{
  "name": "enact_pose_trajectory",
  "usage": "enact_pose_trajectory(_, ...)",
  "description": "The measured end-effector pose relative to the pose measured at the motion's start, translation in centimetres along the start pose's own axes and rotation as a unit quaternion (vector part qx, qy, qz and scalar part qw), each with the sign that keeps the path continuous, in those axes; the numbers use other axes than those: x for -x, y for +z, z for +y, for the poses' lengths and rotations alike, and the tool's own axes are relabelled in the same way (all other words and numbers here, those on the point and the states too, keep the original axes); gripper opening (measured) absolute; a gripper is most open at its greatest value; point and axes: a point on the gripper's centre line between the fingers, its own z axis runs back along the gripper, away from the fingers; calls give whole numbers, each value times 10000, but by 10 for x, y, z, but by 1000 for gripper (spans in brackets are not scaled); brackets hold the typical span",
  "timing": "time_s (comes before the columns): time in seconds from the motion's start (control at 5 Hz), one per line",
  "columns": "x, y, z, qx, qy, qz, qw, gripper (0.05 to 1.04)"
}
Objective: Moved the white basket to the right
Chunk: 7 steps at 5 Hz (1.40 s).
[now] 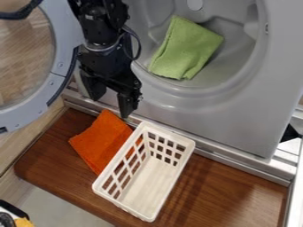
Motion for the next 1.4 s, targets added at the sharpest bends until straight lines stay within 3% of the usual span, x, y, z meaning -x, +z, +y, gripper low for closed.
enact_pose_trajectory(0.2,3,-7,-1,31,27,103,9999,1000)
enact_pose_trajectory(0.6,10,-70,-11,-96,104,313,9994,1000)
enact_pose_trajectory(0.8,12,-104,-14,-106,140,258,9995,1000)
enact_pose_trajectory(1.0,13,-122,-19,45,178,410,9990,999)
enact_pose_trajectory(1.2,10,-125,-25,84,138,492,9987,937)
enact_pose_trajectory(1.4,8,-123,-27,96,-10,618,9980,652)
